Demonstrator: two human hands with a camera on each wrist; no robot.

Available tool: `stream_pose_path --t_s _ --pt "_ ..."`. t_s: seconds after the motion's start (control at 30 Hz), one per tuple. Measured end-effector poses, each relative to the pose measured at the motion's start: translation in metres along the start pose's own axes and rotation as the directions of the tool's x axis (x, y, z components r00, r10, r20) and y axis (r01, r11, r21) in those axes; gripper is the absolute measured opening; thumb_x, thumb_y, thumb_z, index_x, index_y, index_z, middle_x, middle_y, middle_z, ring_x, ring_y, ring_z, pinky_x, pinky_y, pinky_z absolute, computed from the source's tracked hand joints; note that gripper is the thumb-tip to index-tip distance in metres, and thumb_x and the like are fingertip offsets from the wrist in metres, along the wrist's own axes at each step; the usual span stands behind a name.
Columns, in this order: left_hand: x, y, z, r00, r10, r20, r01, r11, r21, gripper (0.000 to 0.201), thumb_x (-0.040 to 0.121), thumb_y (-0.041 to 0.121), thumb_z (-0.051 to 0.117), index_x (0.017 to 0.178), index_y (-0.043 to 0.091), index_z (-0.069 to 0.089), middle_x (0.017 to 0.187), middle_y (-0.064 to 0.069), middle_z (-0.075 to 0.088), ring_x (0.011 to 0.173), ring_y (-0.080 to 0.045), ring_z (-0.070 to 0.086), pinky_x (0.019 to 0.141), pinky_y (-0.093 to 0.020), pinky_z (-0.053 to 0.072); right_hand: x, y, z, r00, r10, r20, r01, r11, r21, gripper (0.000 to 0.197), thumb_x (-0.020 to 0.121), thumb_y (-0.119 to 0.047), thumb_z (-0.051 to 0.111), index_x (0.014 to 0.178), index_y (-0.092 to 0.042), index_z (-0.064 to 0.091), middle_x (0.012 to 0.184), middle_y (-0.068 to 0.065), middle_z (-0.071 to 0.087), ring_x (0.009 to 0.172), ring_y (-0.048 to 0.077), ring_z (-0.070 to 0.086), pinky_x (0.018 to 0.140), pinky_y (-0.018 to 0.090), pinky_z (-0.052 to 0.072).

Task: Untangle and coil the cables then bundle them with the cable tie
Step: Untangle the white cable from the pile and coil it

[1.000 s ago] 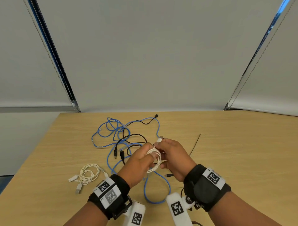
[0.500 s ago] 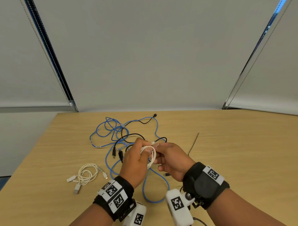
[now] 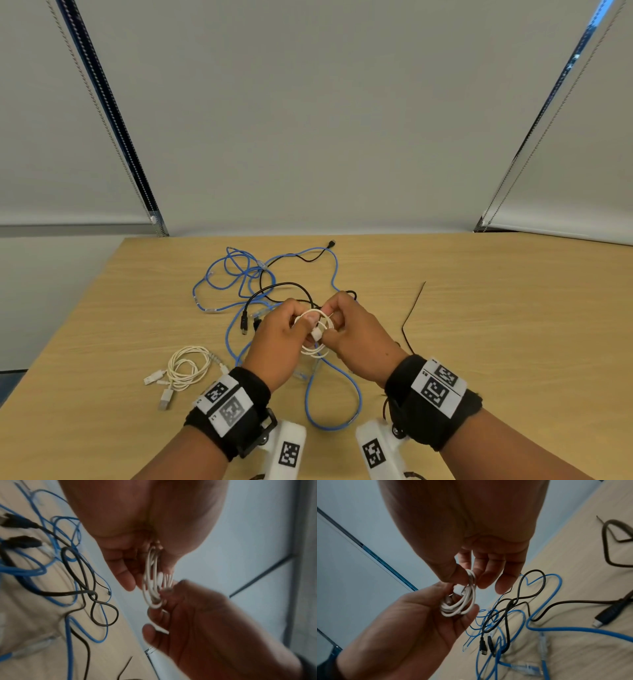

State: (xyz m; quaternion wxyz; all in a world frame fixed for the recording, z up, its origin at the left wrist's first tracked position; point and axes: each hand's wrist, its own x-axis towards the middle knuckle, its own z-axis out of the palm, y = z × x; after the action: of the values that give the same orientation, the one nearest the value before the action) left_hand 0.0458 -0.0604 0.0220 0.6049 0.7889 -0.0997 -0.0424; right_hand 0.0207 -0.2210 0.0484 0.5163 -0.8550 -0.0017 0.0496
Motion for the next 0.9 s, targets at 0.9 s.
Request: stream_pose_path --t_s 0.9 --pt "-0.019 -0.014 -0.014 0.927 -0.355 -0.119 0.235 0.799 -0.554 0.012 0.094 0.006 0.065 0.090 0.013 0.073 0.080 -0.010 0.071 0.067 -0.022 0.063 0.060 -0.033 0.054 -0.003 0.003 0.027 0.977 0.015 0.214 -0.076 0.958 0.276 0.023 0.094 -0.003 0.062 0.112 -0.011 0.049 0.081 0.005 0.052 0.069 0.009 0.058 0.070 0.034 0.053"
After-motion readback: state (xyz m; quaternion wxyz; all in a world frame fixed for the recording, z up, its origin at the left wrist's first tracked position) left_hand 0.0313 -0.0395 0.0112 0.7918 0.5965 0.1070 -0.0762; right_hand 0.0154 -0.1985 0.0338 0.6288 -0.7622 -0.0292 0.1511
